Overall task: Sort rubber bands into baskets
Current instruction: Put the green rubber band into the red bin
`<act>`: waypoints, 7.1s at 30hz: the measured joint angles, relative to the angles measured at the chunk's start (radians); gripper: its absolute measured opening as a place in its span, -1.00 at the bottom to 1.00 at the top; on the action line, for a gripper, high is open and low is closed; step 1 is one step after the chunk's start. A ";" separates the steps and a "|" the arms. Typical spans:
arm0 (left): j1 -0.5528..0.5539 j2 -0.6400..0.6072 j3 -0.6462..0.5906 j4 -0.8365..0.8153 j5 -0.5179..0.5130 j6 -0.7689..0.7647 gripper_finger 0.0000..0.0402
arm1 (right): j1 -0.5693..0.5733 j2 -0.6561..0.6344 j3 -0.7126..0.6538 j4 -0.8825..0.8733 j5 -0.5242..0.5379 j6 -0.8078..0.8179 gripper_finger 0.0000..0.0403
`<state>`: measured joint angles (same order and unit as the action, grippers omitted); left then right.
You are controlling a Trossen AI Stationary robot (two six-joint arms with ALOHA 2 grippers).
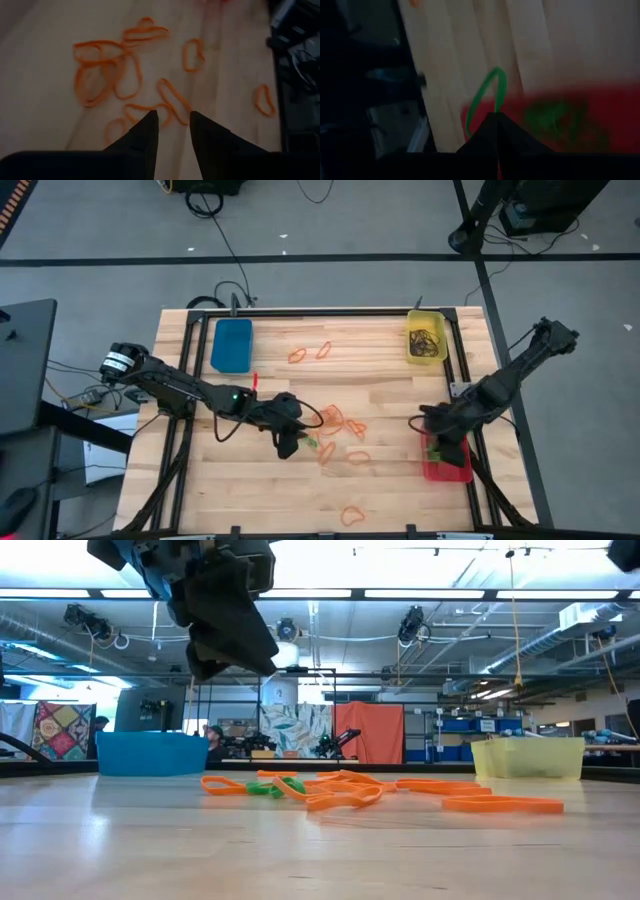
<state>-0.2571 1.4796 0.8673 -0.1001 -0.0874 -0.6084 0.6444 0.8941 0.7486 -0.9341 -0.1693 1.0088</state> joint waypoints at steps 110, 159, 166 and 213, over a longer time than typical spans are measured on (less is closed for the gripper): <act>-0.078 0.361 0.050 0.015 -0.185 0.224 -0.97 | 0.089 -0.004 0.002 -0.024 -0.009 0.544 -0.10; -0.011 0.075 0.382 0.113 -0.221 0.137 -0.99 | -0.279 0.233 0.002 1.028 0.458 -0.205 -0.21; -0.009 0.075 0.382 0.118 -0.214 0.161 -0.99 | -0.352 0.233 0.002 1.097 0.424 -0.399 -0.21; 0.111 0.075 0.382 -0.177 -0.181 -0.078 -0.35 | -0.381 -0.031 0.002 0.024 -0.070 -0.213 -0.99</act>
<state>-0.1459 1.5547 1.2491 -0.2774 -0.2684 -0.6868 0.2637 0.8628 0.7506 -0.9098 -0.2395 0.7955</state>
